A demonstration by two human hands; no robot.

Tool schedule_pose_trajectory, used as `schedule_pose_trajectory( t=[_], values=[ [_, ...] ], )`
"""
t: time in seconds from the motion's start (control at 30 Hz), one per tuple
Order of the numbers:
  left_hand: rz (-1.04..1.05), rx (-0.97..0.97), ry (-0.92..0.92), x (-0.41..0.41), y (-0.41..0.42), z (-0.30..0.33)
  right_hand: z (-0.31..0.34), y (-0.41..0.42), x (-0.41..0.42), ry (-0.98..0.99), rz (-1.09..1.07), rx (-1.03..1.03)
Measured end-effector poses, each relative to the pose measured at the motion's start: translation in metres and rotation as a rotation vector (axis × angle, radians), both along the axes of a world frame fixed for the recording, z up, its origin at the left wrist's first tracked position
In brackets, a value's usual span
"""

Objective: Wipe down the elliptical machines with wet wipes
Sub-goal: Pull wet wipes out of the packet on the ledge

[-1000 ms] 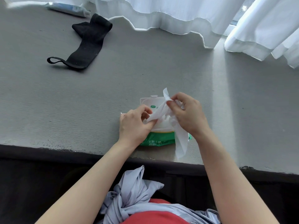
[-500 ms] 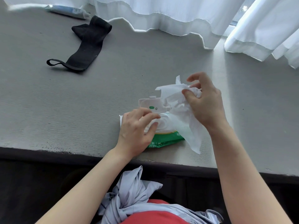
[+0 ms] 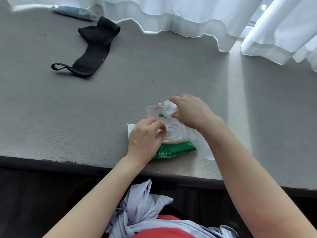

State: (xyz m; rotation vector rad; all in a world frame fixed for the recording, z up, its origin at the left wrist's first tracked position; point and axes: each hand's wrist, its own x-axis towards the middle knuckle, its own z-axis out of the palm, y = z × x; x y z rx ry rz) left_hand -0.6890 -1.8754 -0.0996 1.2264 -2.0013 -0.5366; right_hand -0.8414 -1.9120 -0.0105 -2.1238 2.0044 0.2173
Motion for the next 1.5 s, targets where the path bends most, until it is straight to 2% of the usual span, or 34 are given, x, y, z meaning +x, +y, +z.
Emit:
schedule_pose_trajectory(
  t=[0.13,0.2,0.3,0.53,0.6,0.77,0.9,1.1,1.2,1.37,1.43,1.5],
  values=[
    [-0.098,-0.124,-0.035,0.007,0.003,-0.005,0.0,-0.008,0.001,-0.007,0.007,-0.043],
    [-0.135,-0.161,-0.12,0.009,0.006,-0.009,0.001,-0.008,0.001,-0.005,0.006,-0.052],
    [-0.14,-0.194,-0.213,0.009,0.008,-0.012,0.005,-0.006,0.004,0.022,0.04,-0.049],
    [-0.113,-0.294,-0.34,0.005,-0.003,-0.002,0.042,-0.007,0.0,-0.03,0.043,-0.192],
    [-0.104,-0.308,-0.317,0.006,-0.005,0.002,0.047,-0.007,-0.001,-0.037,0.039,-0.207],
    [-0.127,-0.311,-0.085,0.015,-0.009,0.006,0.051,-0.005,-0.004,-0.093,-0.014,-0.245],
    [-0.086,-0.362,-0.146,0.021,-0.008,0.012,0.048,-0.003,-0.005,-0.143,-0.017,-0.242],
    [-0.093,-0.245,-0.282,0.016,-0.005,-0.001,0.035,-0.001,-0.009,-0.173,-0.015,-0.183],
    [-0.097,-0.263,-0.2,0.014,-0.006,-0.002,0.031,-0.001,-0.012,-0.182,-0.03,-0.181],
    [-0.08,-0.026,0.043,0.022,-0.004,0.0,0.028,0.003,-0.017,-0.104,-0.03,-0.126],
    [-0.097,0.027,0.064,0.027,-0.011,0.006,0.029,0.004,-0.02,-0.061,-0.013,-0.098],
    [-0.149,0.089,-0.002,0.029,-0.024,0.015,0.035,0.005,-0.021,-0.049,0.005,-0.065]
  ],
)
